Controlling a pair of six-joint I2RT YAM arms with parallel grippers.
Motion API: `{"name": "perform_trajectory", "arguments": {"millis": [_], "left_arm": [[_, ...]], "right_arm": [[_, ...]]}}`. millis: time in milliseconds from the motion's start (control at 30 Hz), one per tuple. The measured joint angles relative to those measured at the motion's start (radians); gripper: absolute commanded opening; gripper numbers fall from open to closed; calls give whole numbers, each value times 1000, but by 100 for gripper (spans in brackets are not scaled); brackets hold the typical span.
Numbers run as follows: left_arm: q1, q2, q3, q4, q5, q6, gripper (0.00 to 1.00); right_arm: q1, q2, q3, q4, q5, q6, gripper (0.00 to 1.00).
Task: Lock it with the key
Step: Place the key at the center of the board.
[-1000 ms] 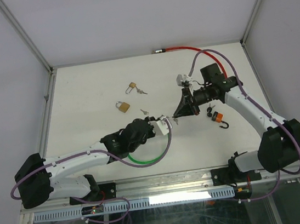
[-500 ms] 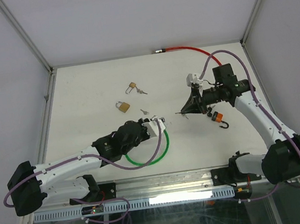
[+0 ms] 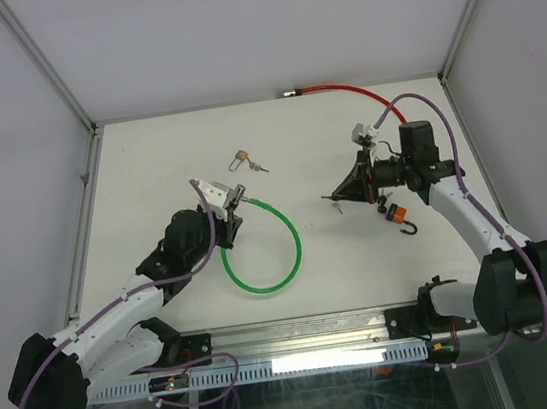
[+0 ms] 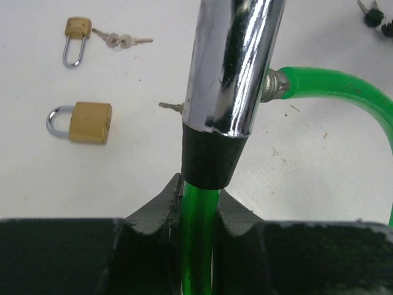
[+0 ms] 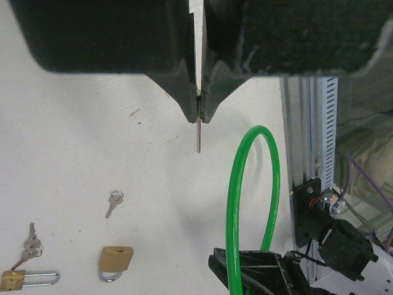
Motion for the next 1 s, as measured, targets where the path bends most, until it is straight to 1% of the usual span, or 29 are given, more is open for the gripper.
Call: {"name": "perform_trajectory", "arguments": {"millis": [300,467,500,600,667,733,767,800,900,1000], "left_arm": [[281,-18,-107,153,180,-343,0],[518,-10,-195,347,322,-573,0],[576,4,-216,398,352,-630,0],[700,54,-259,512,411,-759,0],[768,95,-280,571,439,-837,0],[825,139,-294,623,457,-907,0],[845,156,-298,636,463,-931,0],[863,172,-301,649,465,-953,0],[911,216,-310,667,462,-1007,0],[933,227,-311,636,423,-1032,0]], "right_arm": [[-17,0,-58,191,17,180,0],[-18,11,-102,279,37,261,0],[-18,20,-108,306,39,279,0],[1,60,-124,379,51,320,0],[40,93,-130,414,76,347,0],[130,144,-129,456,108,369,0],[142,151,-129,460,111,370,0],[180,171,-128,470,123,373,0],[290,262,-101,499,166,380,0],[376,358,-63,538,197,402,0]]}}
